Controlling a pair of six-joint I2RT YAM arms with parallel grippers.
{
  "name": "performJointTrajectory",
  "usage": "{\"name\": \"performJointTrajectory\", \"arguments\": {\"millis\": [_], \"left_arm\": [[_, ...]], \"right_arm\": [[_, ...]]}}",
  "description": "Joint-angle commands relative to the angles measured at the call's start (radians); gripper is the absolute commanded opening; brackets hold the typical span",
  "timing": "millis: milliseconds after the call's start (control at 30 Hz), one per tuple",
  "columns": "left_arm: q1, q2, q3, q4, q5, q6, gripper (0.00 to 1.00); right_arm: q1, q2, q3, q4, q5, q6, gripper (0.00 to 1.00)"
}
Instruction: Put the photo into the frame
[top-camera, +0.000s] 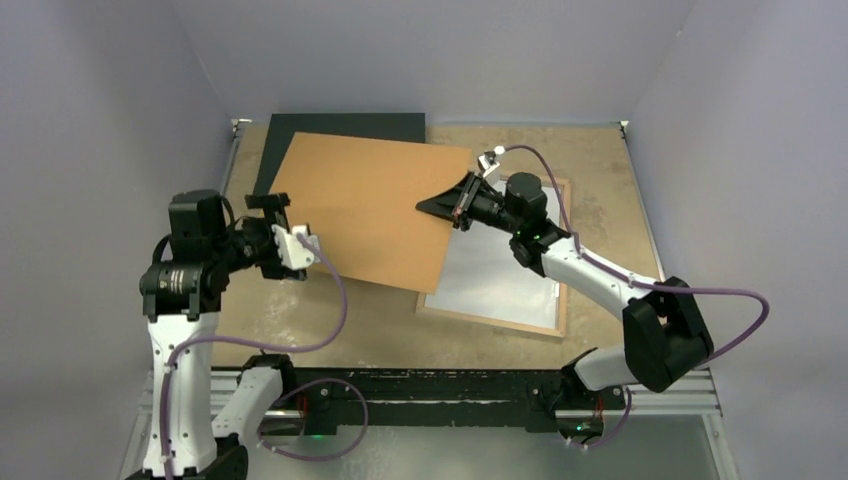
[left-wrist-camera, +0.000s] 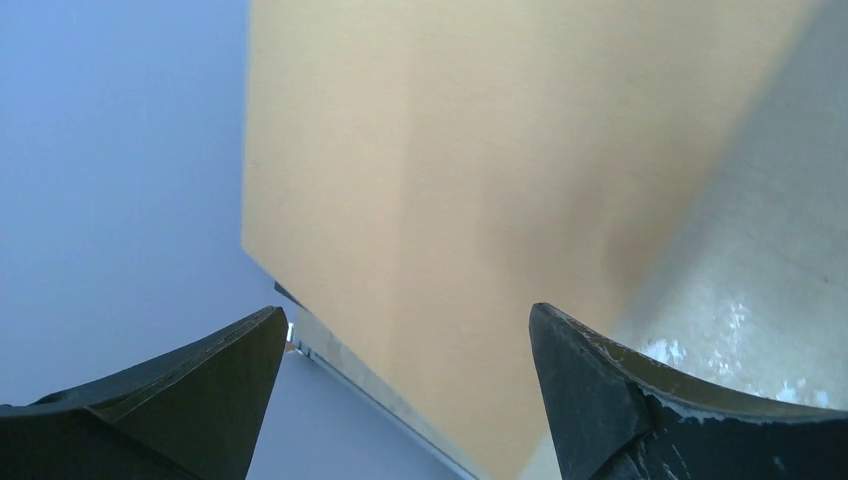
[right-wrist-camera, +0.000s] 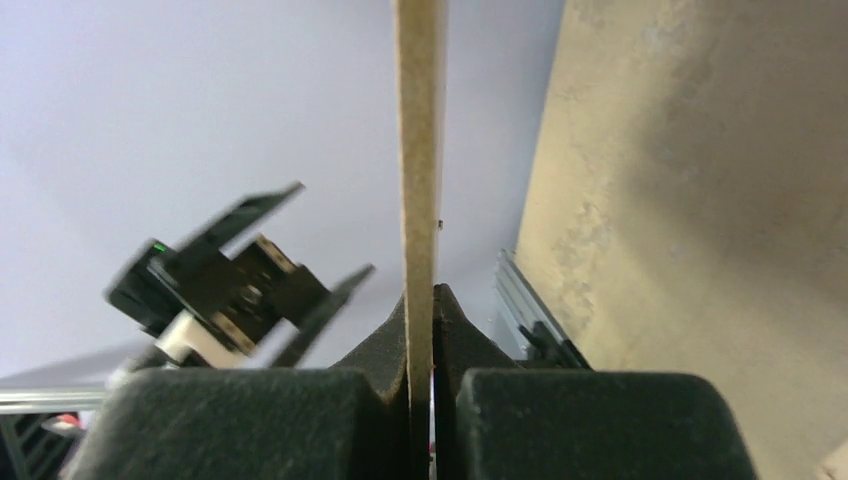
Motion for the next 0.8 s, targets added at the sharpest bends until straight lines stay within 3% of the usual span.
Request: {"name": "performJointTrajectory", "arguments": {"millis": [0,233,400,500,667,767], "left_arm": [[-0.003,-0.084,-0.097,-0.076,0.037,0.307,0.9],[-0.003,-0.191,-0.221,0.092,0.065,0.459,0.85],[-0.003,-0.252,-0.339,0.368,0.063,0.407,0.73],[-0.002,-0.255,-0.369,0.415,0.07,0.412,0.68],[-0.002,-0.263,-0.419,0.613,0.06,0.314,0.34],[-0.002,-0.251,-0.422,0.625,0.047,0.335,0.25]], "right_arm": [[-0.009,-0.038,0.113,0.129,0.041,0.141,0.0],[-0.01,-0.029,0.125,0.218,0.061,0.228,0.0],[-0.01,-0.035,0.122,0.226,0.063,0.246,0.0],[-0.007,-0.035,0.107,0.25,0.055,0.274,0.0],[-0.003,-0.045,0.082,0.25,0.043,0.291,0.0],[-0.004,-0.051,0.06,0.27,0.038,0.307,0.0]]}}
